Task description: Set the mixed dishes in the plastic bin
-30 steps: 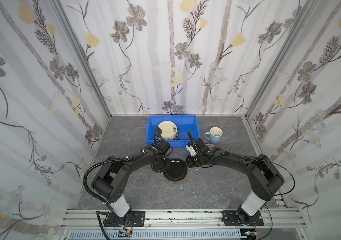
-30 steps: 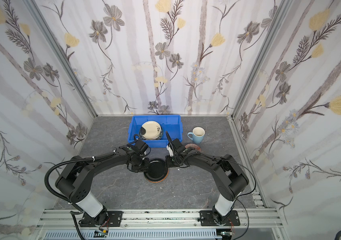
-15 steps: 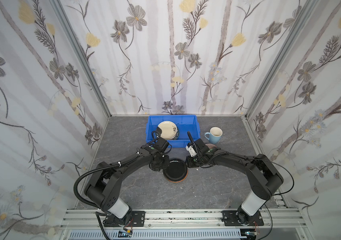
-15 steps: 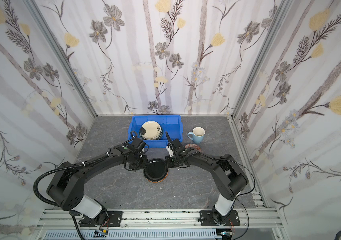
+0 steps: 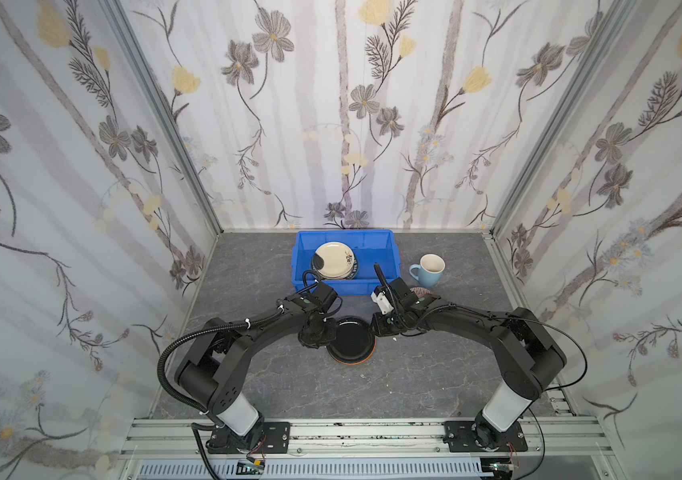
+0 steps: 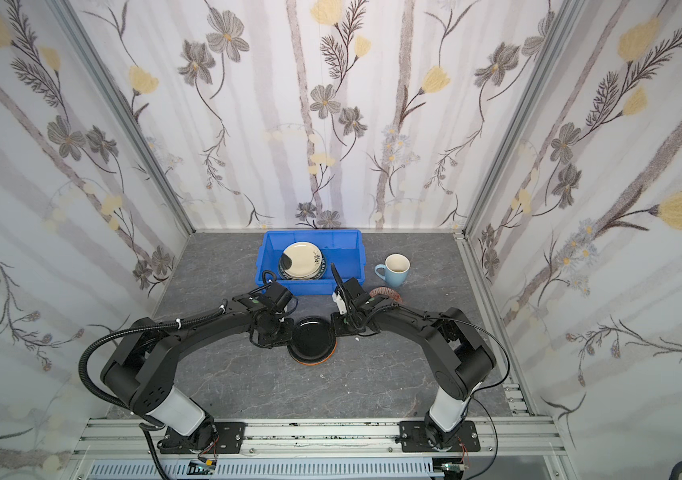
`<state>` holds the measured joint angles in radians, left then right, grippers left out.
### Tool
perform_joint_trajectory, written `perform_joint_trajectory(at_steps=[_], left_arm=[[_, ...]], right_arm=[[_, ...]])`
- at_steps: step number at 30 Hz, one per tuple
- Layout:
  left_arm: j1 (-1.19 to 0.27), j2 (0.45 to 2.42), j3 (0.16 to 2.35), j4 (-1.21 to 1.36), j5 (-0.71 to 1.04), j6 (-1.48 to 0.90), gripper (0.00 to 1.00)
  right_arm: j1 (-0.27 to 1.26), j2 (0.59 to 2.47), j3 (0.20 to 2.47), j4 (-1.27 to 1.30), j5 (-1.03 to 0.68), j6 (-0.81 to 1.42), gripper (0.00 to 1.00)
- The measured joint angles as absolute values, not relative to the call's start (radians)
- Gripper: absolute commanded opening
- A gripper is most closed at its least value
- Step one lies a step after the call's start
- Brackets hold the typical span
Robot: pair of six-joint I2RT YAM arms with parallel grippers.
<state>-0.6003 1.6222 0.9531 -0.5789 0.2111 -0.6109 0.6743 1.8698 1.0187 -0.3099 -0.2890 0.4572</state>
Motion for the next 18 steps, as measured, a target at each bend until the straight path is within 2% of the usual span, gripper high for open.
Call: perform_joint_trajectory(at_steps=[18], left_arm=[[-0.599, 1.649, 0.974, -0.557, 0.239, -0.621, 0.11]], right_arm=[[0.671, 1.863, 1.014, -0.318, -0.289, 0.451, 0.27]])
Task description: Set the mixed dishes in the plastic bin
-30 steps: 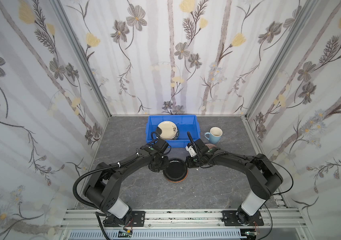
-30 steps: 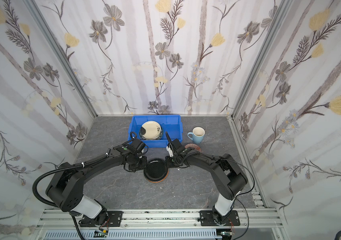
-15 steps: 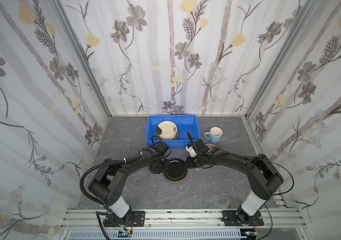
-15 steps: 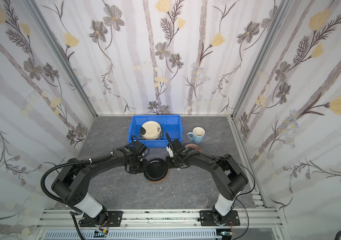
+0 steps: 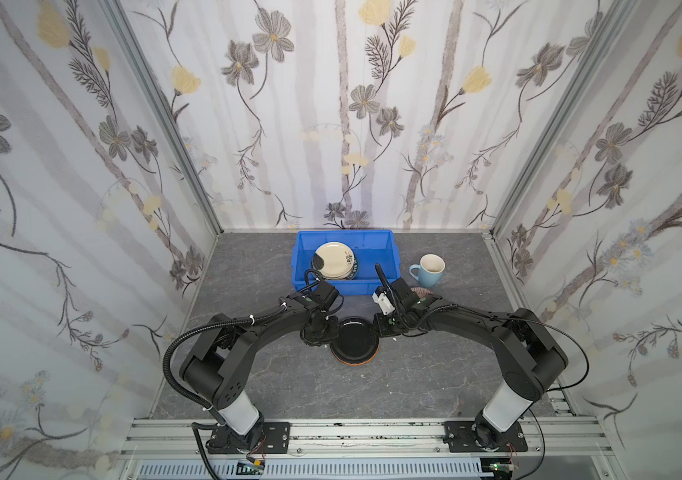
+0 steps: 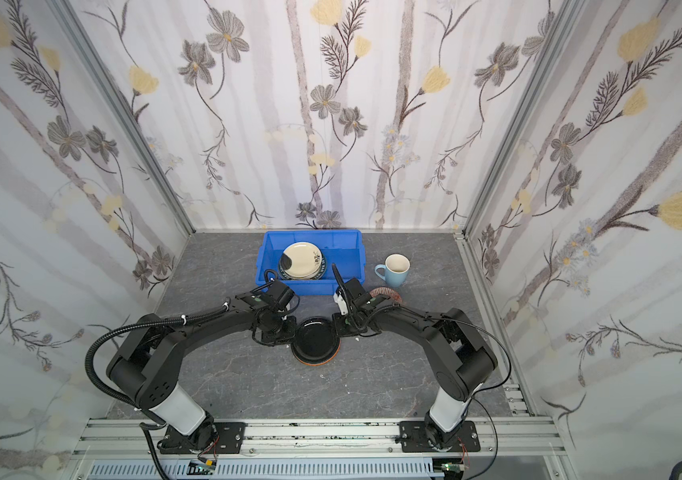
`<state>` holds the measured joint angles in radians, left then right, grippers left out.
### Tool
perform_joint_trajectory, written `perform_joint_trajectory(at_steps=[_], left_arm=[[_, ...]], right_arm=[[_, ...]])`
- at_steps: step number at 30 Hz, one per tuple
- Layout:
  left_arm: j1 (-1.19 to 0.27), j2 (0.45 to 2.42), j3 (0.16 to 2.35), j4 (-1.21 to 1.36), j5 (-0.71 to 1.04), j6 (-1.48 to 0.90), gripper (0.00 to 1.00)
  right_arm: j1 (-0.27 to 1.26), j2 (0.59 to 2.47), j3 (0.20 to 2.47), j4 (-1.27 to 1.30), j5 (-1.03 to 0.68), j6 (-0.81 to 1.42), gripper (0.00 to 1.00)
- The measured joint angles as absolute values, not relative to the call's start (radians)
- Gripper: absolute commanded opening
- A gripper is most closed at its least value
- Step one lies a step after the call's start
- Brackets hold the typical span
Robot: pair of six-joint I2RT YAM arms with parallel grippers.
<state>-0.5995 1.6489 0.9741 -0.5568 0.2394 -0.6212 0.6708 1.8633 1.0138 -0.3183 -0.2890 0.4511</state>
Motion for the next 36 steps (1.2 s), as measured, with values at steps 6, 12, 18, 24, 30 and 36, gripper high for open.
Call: perform_joint_trajectory(at_steps=[6, 12, 18, 24, 30, 36], left_arm=[[-0.599, 1.650, 0.976, -0.557, 0.242, -0.622, 0.10], [-0.600, 1.651, 0.977, -0.557, 0.243, -0.625, 0.09], [-0.601, 1.655, 0.978, -0.558, 0.245, -0.628, 0.08], [-0.601, 1.656, 0.980, -0.559, 0.247, -0.628, 0.08], [-0.602, 1.655, 0.993, -0.577, 0.239, -0.628, 0.13], [-0.598, 1.647, 1.021, -0.602, 0.223, -0.611, 0.14]], right_arm=[[0.671, 1.859, 1.016, -0.323, -0.284, 0.447, 0.22], [0.670, 1.858, 1.019, -0.335, -0.273, 0.442, 0.14], [0.669, 1.858, 1.023, -0.342, -0.262, 0.437, 0.07], [0.668, 1.851, 1.024, -0.342, -0.258, 0.437, 0.01], [0.667, 1.838, 1.037, -0.349, -0.260, 0.436, 0.00], [0.662, 1.835, 1.056, -0.352, -0.268, 0.435, 0.00]])
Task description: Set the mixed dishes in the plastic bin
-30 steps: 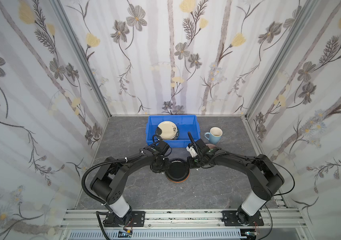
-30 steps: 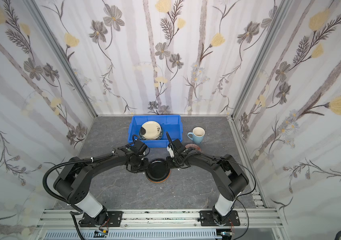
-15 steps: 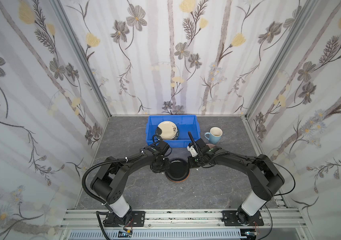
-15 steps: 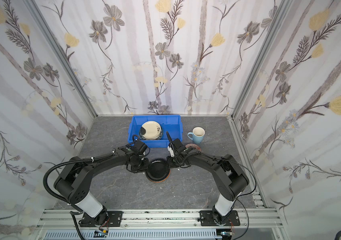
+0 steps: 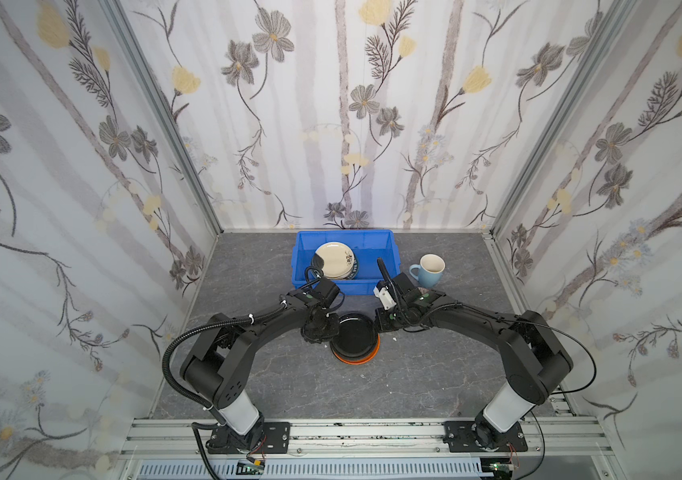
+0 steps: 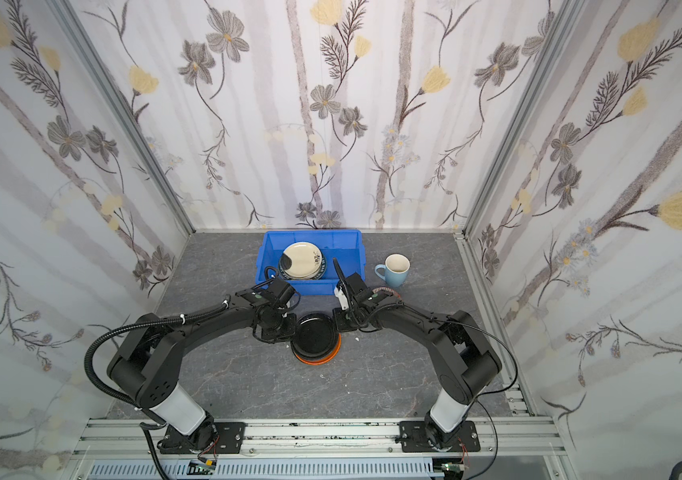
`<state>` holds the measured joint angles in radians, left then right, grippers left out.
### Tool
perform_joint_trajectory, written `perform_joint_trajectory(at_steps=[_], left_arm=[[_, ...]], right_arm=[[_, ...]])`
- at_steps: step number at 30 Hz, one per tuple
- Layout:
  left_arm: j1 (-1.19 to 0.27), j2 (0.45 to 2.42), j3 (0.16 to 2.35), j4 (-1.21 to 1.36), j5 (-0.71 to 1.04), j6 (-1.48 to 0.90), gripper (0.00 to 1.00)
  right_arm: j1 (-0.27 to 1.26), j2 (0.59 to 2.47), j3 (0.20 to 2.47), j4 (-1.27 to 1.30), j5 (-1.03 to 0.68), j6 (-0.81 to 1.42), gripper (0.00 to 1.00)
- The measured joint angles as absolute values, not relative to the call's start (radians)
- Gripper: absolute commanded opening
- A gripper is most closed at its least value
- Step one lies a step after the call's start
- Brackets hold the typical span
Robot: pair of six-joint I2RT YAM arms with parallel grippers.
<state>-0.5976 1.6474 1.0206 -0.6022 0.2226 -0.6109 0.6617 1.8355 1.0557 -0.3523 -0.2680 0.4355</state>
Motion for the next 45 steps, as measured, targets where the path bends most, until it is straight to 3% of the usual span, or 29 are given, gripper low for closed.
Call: perform_joint_trajectory(at_steps=[3, 6, 8, 13, 17, 24, 27, 36, 45], left_arm=[[-0.592, 1.645, 1.023, -0.610, 0.220, -0.604, 0.09], [-0.592, 1.651, 1.026, -0.617, 0.223, -0.598, 0.12], [-0.591, 1.652, 1.031, -0.620, 0.221, -0.594, 0.21], [-0.560, 1.592, 1.062, -0.632, 0.228, -0.582, 0.57], [-0.497, 1.517, 1.087, -0.632, 0.240, -0.575, 0.71], [-0.403, 1.463, 1.091, -0.635, 0.289, -0.553, 0.67], [-0.395, 1.467, 1.072, -0.638, 0.315, -0.550, 0.65], [-0.404, 1.482, 0.995, -0.605, 0.374, -0.554, 0.42], [-0.433, 1.522, 0.955, -0.565, 0.397, -0.557, 0.40]], right_arm=[[0.659, 1.835, 1.062, -0.352, -0.279, 0.434, 0.00], [0.657, 1.836, 1.062, -0.352, -0.281, 0.434, 0.00], [0.655, 1.836, 1.063, -0.352, -0.289, 0.433, 0.00], [0.649, 1.836, 1.080, -0.350, -0.323, 0.433, 0.00], [0.647, 1.837, 1.095, -0.350, -0.353, 0.433, 0.00], [0.647, 1.868, 1.106, -0.347, -0.372, 0.433, 0.00], [0.647, 1.884, 1.106, -0.348, -0.372, 0.434, 0.06], [0.661, 1.893, 1.088, -0.354, -0.367, 0.437, 0.13], [0.677, 1.863, 1.031, -0.357, -0.351, 0.466, 0.20]])
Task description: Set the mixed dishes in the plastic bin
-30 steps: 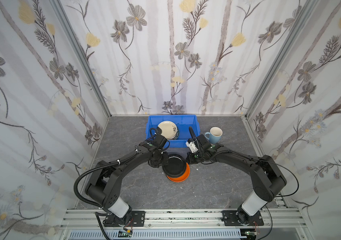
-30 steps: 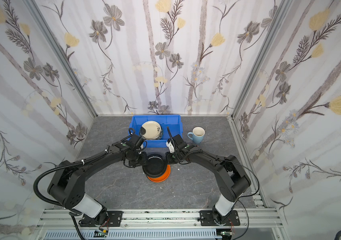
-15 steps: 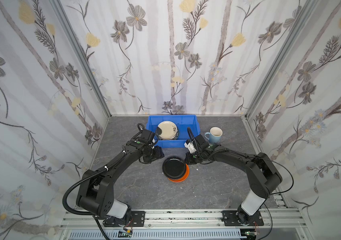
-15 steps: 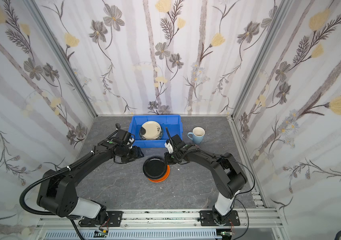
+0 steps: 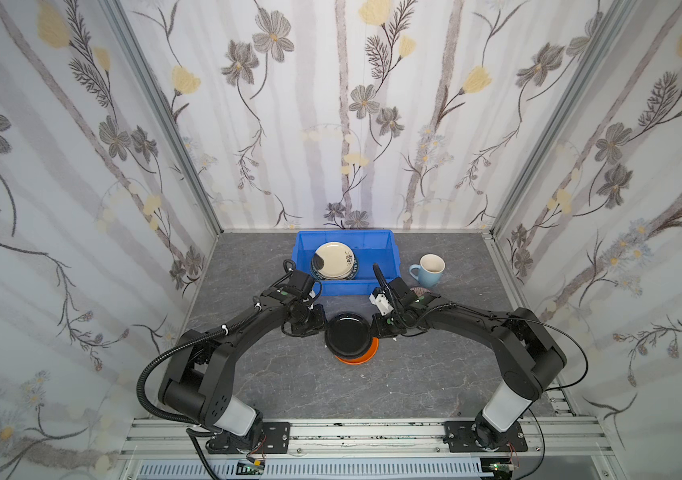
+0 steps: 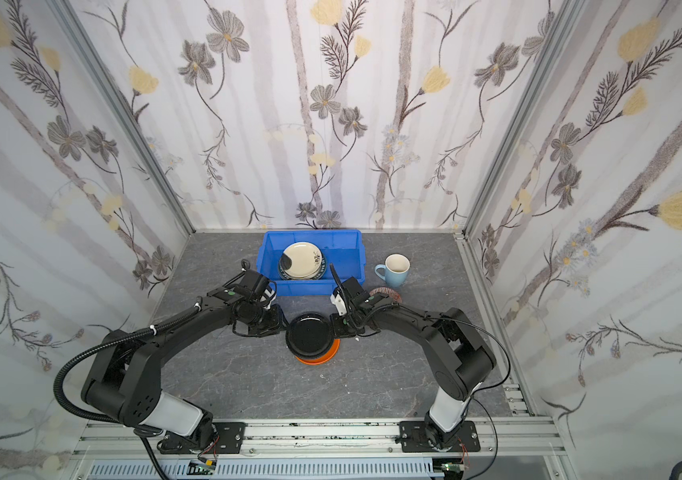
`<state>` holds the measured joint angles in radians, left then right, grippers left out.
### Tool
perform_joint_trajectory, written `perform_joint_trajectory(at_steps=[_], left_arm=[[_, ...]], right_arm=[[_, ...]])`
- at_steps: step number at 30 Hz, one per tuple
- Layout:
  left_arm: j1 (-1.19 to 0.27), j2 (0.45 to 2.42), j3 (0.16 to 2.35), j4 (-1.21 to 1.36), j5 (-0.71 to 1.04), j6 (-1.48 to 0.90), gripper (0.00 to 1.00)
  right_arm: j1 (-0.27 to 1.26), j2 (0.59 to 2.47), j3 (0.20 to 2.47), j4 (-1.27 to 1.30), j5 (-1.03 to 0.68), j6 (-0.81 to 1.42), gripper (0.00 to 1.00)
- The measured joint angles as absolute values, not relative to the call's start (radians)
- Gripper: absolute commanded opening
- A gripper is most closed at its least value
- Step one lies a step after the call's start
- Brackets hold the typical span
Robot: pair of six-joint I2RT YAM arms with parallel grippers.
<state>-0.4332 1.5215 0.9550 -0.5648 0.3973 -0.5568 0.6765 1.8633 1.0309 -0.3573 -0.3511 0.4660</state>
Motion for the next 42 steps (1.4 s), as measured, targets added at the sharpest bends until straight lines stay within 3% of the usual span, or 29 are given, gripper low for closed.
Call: perform_joint_trajectory(at_steps=[18, 42], left_arm=[[-0.437, 1.619, 0.967, -0.528, 0.414, -0.533, 0.20], [-0.435, 1.683, 0.987, -0.544, 0.448, -0.498, 0.04]], right_arm=[[0.706, 1.906, 1.021, -0.344, -0.350, 0.516, 0.24], [0.687, 1.938, 1.039, -0.301, -0.361, 0.534, 0.23]])
